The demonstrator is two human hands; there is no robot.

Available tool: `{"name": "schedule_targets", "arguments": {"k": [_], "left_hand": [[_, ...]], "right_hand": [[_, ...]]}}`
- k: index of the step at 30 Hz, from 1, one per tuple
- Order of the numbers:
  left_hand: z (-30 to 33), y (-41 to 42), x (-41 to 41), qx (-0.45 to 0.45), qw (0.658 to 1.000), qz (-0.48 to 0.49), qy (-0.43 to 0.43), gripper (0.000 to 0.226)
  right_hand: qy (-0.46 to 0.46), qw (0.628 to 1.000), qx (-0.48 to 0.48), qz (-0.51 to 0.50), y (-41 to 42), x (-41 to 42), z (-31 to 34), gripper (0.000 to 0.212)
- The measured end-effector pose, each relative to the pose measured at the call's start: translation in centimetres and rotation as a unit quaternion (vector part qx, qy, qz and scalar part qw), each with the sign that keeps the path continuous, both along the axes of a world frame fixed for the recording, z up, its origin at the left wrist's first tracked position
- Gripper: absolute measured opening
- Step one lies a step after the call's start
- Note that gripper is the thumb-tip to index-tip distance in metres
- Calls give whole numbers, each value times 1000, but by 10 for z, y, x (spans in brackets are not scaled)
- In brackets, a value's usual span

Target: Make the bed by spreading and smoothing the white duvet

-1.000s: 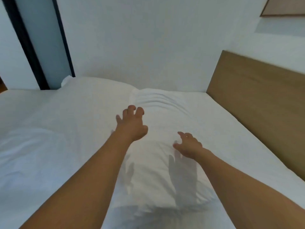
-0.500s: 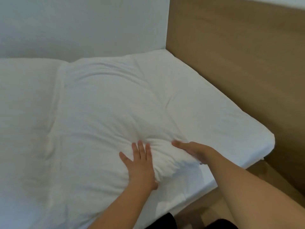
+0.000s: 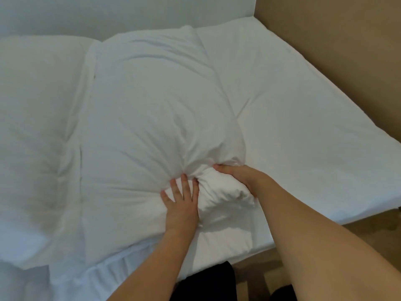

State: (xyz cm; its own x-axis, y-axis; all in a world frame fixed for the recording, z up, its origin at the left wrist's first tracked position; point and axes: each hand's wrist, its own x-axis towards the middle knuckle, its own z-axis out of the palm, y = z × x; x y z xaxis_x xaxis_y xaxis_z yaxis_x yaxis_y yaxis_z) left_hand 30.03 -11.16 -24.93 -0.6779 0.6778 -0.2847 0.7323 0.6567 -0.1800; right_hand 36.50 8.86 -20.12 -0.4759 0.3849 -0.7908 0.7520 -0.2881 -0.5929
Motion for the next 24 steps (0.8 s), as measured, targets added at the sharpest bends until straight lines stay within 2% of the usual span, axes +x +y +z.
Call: {"name": "schedule_targets", "arguments": {"k": [1,2,5,7,9,12,15,16,19,22,24], "left_hand": [[-1,0,1,-9,1000,4,0,103],[-1,1,3,-30,1000,5,-3,105],[5,4,6,-100,995,12,6,120],[7,8,8,-109,994,18,13,121],[9,11,6,-86,995,36,16,113],[14,16,2,-62,998,24,22,114],[39,30,-3,14,1000,5,2,117],[53,41,-6,29,1000,2,1,110],[107,97,-21,120,992,-35,13,70],[163,168,-16,230,964,-120,54,40],[186,213,-7,265,947,-172,66,27]], "right_hand": [[-2,1000,-1,-9,5,0,-17,130],[7,1000,-11,-17,12,-3,-36,133],[17,998,-53,-31,6,-3,-4,99],[20,998,-66,-16,6,-6,1,76],[23,995,-90,-24,7,-9,2,64],[23,995,-65,-67,11,-14,9,61],[47,994,-28,-98,25,-16,30,60],[70,991,-12,-110,37,-17,43,56],[171,976,7,-133,91,-15,98,45],[248,959,61,-123,149,-2,172,38],[279,946,92,-139,183,21,217,36]]}}
